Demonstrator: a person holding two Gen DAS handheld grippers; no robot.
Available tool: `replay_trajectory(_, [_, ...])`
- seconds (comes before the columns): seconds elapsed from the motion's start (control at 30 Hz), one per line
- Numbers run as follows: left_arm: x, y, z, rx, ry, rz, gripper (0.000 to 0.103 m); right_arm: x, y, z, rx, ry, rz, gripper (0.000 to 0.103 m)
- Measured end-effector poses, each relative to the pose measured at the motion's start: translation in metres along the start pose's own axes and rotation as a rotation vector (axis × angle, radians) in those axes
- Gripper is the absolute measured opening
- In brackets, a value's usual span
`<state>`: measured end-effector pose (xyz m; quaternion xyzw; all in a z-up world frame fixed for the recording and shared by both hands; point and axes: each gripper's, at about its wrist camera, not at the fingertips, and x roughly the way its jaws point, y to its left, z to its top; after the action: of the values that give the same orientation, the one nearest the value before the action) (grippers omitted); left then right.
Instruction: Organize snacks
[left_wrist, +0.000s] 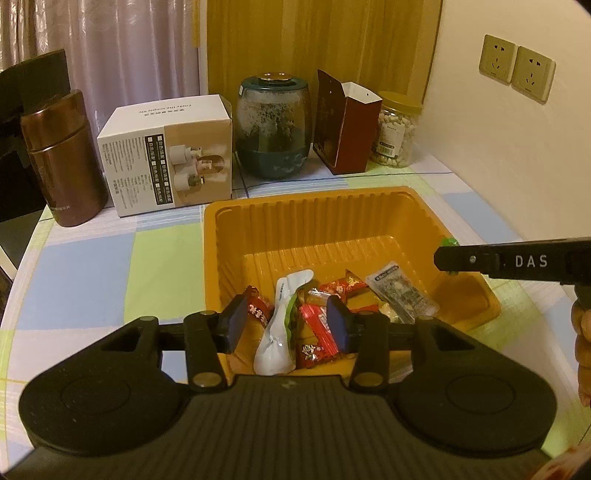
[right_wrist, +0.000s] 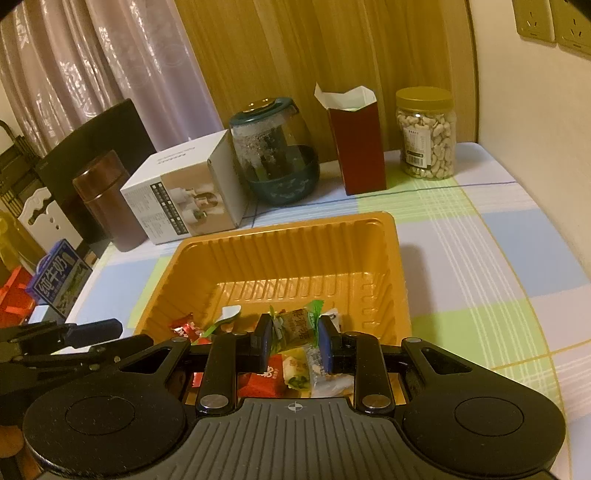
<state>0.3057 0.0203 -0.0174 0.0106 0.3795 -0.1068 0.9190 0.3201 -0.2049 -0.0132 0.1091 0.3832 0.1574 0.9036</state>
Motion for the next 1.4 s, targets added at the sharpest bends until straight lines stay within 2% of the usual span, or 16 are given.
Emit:
replay_trajectory(0.63, [0.002,0.000,0.002,-0.017,-0.003,-0.004,0.046,0.006,0.007,0.008,0.013,-0.004,-0.001,0.027])
replay_trajectory(0.77, [0.002,0.001,0.001,-0.022,-0.005,-0.001,0.051,0.009,0.008,0.010,0.021,-0.027,0.007,0.028])
replay_trajectory(0.83, [0.002,0.002,0.000,-0.025,-0.006,0.006,0.061,0.010,0.006,0.010,0.033,-0.048,0.021,0.060])
replay_trajectory(0.87, [0.001,0.002,-0.001,-0.025,-0.009,0.010,0.066,0.010,0.005,0.010,0.047,-0.056,0.021,0.080])
replay_trajectory(0.93, [-0.001,0.004,-0.003,-0.028,-0.012,0.013,0.067,0.007,0.001,0.009,0.068,-0.072,0.035,0.081])
replay_trajectory(1.17, [-0.008,0.002,-0.010,-0.045,-0.011,0.018,0.075,-0.007,-0.012,0.005,0.104,-0.075,-0.019,0.081])
replay_trajectory(1.4, [-0.029,-0.005,-0.019,-0.079,-0.023,0.045,0.094,-0.032,-0.012,-0.008,0.111,-0.063,-0.034,0.081])
